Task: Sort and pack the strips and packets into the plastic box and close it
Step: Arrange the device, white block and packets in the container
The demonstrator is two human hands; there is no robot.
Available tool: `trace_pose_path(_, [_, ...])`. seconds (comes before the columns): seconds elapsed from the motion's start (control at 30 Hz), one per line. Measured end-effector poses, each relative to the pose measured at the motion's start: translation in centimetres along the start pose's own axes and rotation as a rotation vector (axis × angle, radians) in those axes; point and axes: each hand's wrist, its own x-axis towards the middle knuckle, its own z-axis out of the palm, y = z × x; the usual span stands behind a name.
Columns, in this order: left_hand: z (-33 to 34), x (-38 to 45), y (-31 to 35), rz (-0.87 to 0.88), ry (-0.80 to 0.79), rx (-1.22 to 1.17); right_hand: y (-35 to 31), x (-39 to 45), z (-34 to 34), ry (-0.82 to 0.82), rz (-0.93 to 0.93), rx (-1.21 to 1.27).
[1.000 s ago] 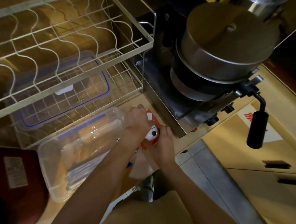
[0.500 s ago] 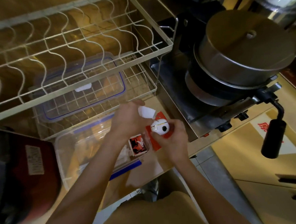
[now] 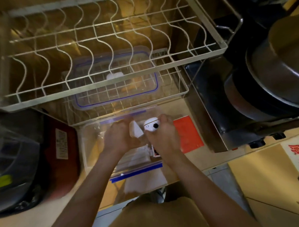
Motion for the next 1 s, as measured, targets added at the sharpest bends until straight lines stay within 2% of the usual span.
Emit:
trace_pose_path(0.1, [1.5, 0.3, -0.8, -0.031, 0.003, -0.05, -0.3, 0.6, 1.7, -0.049, -0.151, -0.279])
trace_pose_path(0.37, [3.6, 1.9, -2.1, -0.024, -0.02, -0.164, 0.0, 2.7, 3.8, -0.192, -0.058, -0.443])
trace_pose_path(0.6, [3.7, 2.0, -2.3, 0.042, 0.006, -0.196, 0.3, 3.2, 4.1, -0.247, -0.015, -0.438])
trace_pose_path(0.73, [4.2, 1.1, -2.3, -0.063, 0.046, -0.138, 0.4, 2.6, 3.9, -0.195, -0.097, -0.452])
trace_pose_path(0.83, [4.4, 0.6, -2.2, -0.138, 0.097, -0.162, 0.5, 1.8, 3.6, -0.257, -0.188, -0.443])
trace_pose_path(1.0, [4.6, 0.7, -1.9, -0.105, 0.106, -0.251, 1.2, 0.8, 4.0, -0.309, -0.151, -0.397])
